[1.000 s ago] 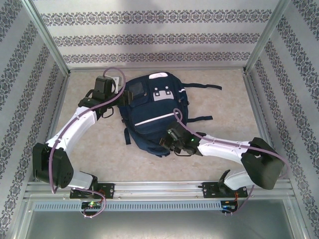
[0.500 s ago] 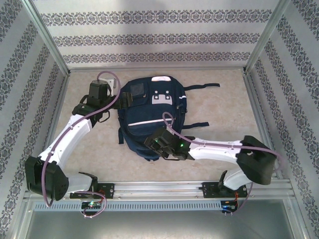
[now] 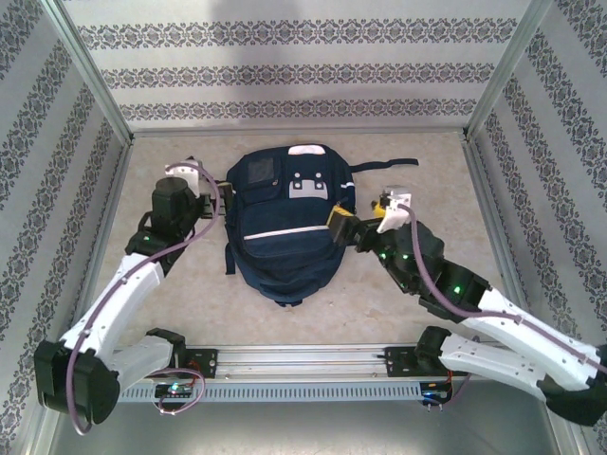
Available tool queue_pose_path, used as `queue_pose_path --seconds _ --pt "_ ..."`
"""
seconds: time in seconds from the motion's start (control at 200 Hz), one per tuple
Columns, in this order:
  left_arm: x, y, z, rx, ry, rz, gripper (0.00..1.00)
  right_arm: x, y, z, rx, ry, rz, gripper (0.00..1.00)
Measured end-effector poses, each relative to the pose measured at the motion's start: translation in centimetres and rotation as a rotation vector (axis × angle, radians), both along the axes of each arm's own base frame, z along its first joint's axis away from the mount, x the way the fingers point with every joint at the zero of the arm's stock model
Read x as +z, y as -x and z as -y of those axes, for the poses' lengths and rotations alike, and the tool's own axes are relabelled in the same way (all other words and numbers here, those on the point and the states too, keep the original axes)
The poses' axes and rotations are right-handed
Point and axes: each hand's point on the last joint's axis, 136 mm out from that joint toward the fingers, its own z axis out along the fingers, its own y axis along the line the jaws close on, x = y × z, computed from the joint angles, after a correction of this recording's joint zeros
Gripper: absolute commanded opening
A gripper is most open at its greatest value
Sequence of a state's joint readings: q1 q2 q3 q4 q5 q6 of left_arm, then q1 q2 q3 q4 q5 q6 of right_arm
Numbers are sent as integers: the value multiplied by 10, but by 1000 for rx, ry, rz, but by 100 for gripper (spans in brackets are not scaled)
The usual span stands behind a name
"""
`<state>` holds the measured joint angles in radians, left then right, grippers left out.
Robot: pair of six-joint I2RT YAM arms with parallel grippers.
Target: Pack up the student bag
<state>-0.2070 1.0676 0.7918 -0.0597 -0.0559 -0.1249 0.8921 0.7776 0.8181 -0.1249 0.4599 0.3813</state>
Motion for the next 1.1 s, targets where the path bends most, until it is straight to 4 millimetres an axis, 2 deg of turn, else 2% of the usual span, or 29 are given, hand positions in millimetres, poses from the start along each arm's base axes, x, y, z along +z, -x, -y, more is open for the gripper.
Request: queue_pose_path --seconds 0.06,0.115,0.195,0.255,0.335,0.43,0.565,0.665,0.774,0.874,0.914,1.029,1.104 --pt "-37 -2 -12 8 -55 -29 100 -12 -23 23 -87 126 56 98" --pt "-76 3 -30 33 -95 -70 99 -29 -46 48 -179 211 55 98" --pt "-125 14 -58 97 -110 -156 100 -68 -75 93 -321 300 -4 98" --pt "-150 17 -73 138 -110 -209 99 -104 -88 128 -421 355 -69 98" --pt "-165 15 -81 164 -98 -227 99 -149 -96 162 -512 413 -168 98" --pt "-166 2 -81 165 -78 -180 99 -201 -94 200 -595 444 -273 98" --pt "-165 -17 -80 143 -40 -107 100 -245 -78 236 -661 385 -328 98" --pt "-170 -24 -70 84 -29 -67 99 -249 -89 235 -628 322 -282 98" --pt "-178 -17 -63 49 -21 -72 99 -245 -108 225 -573 274 -193 98" --pt "-172 -22 -63 50 -23 -54 99 -265 -118 213 -497 276 -225 98" --pt "-169 -25 -63 53 -26 -45 99 -267 -123 207 -466 293 -246 98" --pt "-165 -28 -63 56 -30 -36 99 -238 -146 192 -414 293 -157 98" --pt "-165 -28 -62 55 -31 -36 99 -231 -150 189 -404 297 -130 98"
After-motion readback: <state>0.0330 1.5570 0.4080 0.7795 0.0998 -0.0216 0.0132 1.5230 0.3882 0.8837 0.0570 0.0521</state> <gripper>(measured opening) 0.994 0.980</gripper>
